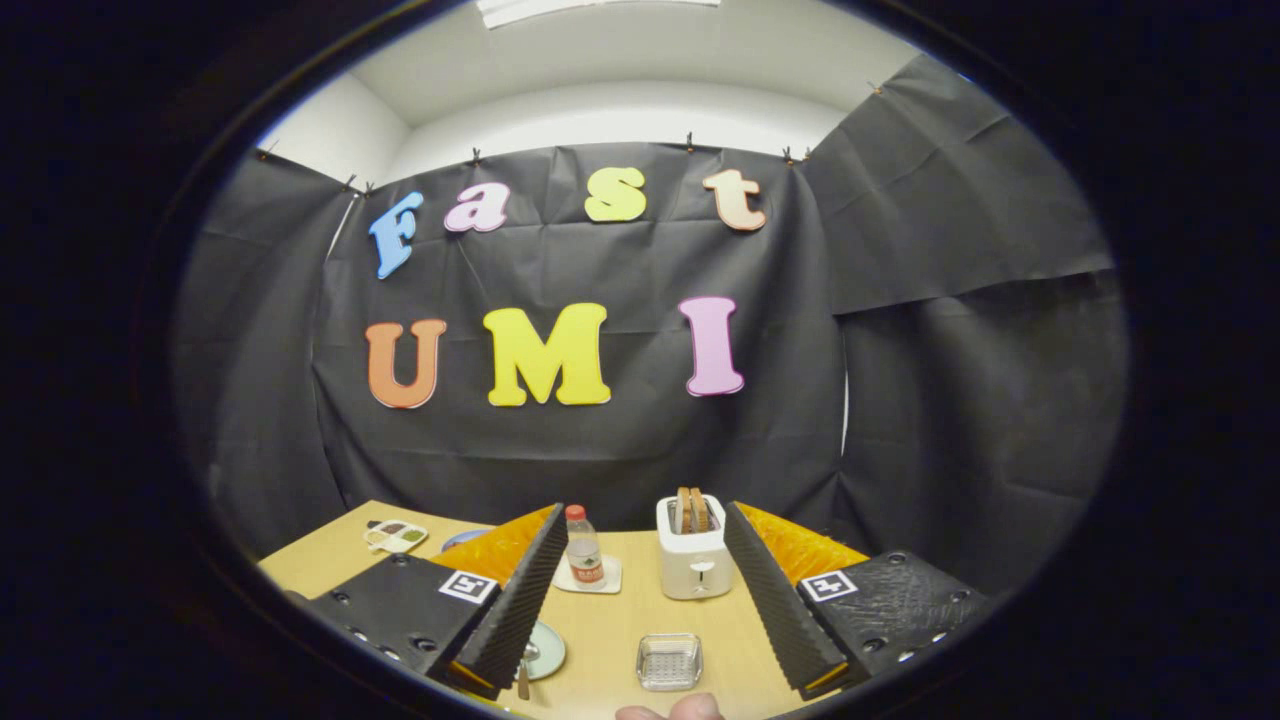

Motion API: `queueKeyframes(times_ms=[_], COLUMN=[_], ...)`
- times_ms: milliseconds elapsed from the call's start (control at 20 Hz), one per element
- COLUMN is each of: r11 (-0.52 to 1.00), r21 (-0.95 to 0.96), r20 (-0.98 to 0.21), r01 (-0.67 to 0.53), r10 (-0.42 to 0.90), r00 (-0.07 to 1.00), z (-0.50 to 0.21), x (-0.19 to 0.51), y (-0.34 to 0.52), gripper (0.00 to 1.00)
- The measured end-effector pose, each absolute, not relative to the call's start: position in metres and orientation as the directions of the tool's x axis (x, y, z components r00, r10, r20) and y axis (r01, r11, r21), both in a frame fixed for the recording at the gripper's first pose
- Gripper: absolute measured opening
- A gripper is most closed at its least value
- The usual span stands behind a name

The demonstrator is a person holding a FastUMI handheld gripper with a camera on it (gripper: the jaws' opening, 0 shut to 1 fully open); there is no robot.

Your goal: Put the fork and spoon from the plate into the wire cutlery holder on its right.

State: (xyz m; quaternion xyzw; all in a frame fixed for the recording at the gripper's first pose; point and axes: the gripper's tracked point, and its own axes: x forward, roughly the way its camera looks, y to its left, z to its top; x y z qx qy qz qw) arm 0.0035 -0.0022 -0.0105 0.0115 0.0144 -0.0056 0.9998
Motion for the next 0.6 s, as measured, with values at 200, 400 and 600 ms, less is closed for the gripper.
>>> queueKeyframes(times_ms=[200,400,600], r11=[1.0,1.0,0.999], r21=[0.03,0.018,-0.002], r20=[-0.04,-0.047,-0.072], r01=[0.005,-0.002,-0.044], r10=[-0.004,0.003,0.044], r00=[0.999,0.999,0.996], z=[-0.015,-0.017,-0.022], x=[0.003,0.002,0.0], y=[0.006,0.016,0.037], gripper=[0.94,0.94,0.94])
